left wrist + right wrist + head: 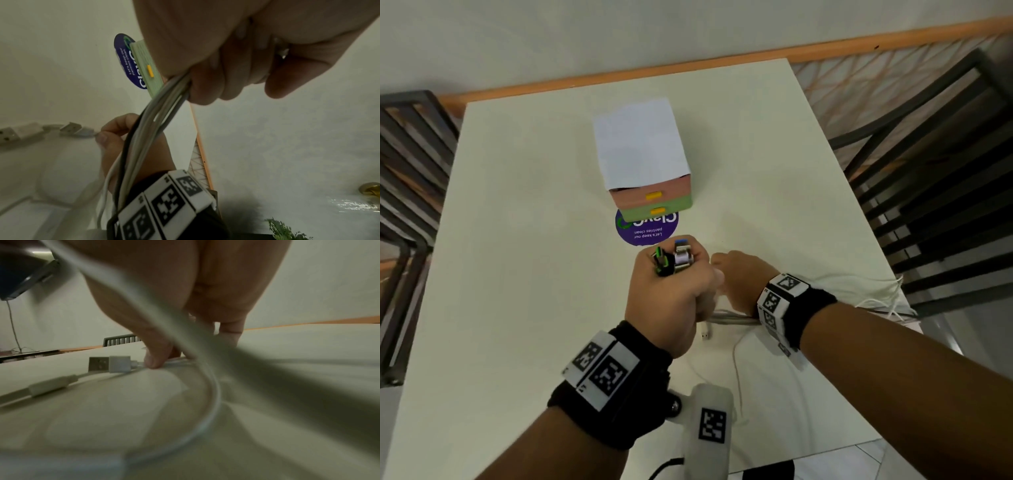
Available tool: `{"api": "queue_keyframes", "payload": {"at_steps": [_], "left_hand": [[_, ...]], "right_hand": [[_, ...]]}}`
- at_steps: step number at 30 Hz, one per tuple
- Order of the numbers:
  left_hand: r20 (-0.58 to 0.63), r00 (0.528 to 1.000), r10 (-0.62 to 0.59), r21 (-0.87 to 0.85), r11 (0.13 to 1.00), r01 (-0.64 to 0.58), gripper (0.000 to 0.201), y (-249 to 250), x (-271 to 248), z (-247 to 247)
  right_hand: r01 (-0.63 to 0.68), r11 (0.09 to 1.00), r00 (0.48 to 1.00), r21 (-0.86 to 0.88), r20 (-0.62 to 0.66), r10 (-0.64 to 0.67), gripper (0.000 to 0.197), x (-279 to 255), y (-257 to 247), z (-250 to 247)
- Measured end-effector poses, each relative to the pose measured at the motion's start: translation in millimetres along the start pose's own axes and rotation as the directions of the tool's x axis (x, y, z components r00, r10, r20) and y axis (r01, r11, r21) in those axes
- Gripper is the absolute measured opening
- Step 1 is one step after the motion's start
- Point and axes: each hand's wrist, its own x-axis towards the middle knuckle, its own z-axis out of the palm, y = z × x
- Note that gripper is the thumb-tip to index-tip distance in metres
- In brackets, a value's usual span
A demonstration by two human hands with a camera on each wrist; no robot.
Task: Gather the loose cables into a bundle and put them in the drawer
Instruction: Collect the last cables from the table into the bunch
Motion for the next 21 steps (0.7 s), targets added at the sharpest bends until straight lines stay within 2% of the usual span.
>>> {"api": "queue_keyframes", "payload": {"at_steps": [5, 9, 12, 14, 16, 18, 20, 21], "left_hand": [[-0.003, 0.999, -0.042, -0.066, 0.997, 0.042, 0.03, -1.8, 2.2, -1.2], [-0.022, 0.999, -0.045, -0.02, 0.999, 0.044, 0.032, -5.8, 3.7, -1.9], [-0.054, 0.998, -0.042, -0.037, 0.999, 0.04, 0.031, -5.0, 4.8, -3.0], [-0.104, 0.994, -0.031, -0.055, 0.998, 0.026, 0.032, -2.8, 7.8, -5.1], [-0.196, 0.98, -0.033, -0.052, 0.998, 0.023, 0.035, -3.0, 13.4, -7.3], [-0.308, 0.951, -0.041, -0.048, 0.998, 0.027, 0.041, -3.9, 19.4, -7.0], [-0.374, 0.926, -0.052, -0.053, 0.998, 0.035, 0.051, -3.8, 25.7, -3.8], [-0.383, 0.922, -0.06, -0.056, 0.998, 0.042, 0.053, -3.9, 29.3, -1.9]], "right_hand": [[0.054, 0.997, 0.998, 0.057, -0.042, -0.052, 0.012, 2.4, 2.0, 9.0], [0.118, 0.993, 0.993, -0.003, -0.014, -0.118, 0.016, 0.6, -1.2, 9.4], [0.069, 0.992, 0.998, 0.103, 0.002, -0.07, 0.013, 1.8, -2.6, 5.6], [0.023, 0.968, 0.998, 0.249, -0.056, -0.009, 0.008, 3.9, -0.9, -1.1], [-0.021, 0.892, 0.98, 0.452, -0.169, 0.109, 0.009, 5.1, 4.0, -16.0], [-0.009, 0.771, 0.943, 0.637, -0.252, 0.219, 0.01, 1.0, 7.6, -39.3], [0.074, 0.644, 0.928, 0.761, -0.29, 0.236, 0.013, -11.0, 7.3, -62.4], [0.126, 0.608, 0.926, 0.784, -0.313, 0.212, 0.014, -19.3, 5.1, -71.4]]}}
